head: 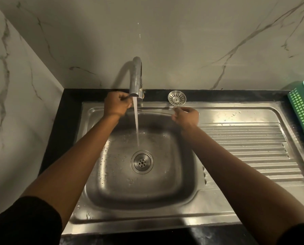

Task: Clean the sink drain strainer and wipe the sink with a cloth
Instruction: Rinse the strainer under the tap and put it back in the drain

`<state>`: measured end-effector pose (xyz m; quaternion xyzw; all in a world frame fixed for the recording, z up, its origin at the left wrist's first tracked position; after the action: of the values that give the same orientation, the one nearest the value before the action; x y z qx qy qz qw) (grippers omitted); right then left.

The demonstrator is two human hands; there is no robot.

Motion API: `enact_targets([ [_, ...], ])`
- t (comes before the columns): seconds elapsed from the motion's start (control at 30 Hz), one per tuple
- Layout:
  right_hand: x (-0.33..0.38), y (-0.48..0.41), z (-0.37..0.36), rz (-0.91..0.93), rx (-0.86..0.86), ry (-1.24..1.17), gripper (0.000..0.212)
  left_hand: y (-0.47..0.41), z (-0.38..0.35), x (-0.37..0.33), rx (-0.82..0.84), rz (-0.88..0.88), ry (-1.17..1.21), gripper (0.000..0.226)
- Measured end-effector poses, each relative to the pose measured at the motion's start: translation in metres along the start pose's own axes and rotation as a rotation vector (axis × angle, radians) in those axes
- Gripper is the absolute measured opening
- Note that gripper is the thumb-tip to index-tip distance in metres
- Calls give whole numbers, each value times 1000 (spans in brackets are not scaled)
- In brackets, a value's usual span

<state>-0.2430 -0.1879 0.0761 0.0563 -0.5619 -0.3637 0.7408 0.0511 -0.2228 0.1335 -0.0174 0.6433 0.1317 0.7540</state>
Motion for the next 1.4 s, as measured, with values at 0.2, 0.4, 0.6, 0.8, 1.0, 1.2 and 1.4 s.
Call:
enact_targets([
  [0.2, 5, -23, -5, -163, -2, -106, 34, 17, 23, 21, 12, 34, 14, 8],
  [0.4, 13, -33, 7, -183, -26, -26, 30, 41, 37, 45, -40, 90, 72, 16],
  [0.6, 19, -18, 20, 10, -116, 251, 15, 55, 40, 62, -29, 105, 84, 15],
  [0.8, 5, 37, -13, 249, 97, 372, 18, 70, 29, 63, -37, 95, 177, 13],
  [1.0, 28, 90, -50, 585, 172, 699, 23, 75, 13, 56, 75, 206, 196, 15],
  [1.2, 47, 106, -55, 701, 149, 792, 17, 78, 10, 58, 134, 256, 149, 23],
  [1.4, 36, 106, -60, 632, 181, 808, 7, 87, 1, 65, 234, 398, 217, 19],
])
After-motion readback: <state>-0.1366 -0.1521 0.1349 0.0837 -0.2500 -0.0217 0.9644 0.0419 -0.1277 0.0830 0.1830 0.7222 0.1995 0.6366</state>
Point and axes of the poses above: each hand's wrist, its own y-axis away from the middle knuckle, its own z-axis out of the back of the hand, x = y × z, the point moved 6 cm from there along -y, towards the middle knuckle, and after that the axes turned 13 degrees about y, right-handed, at the moved point
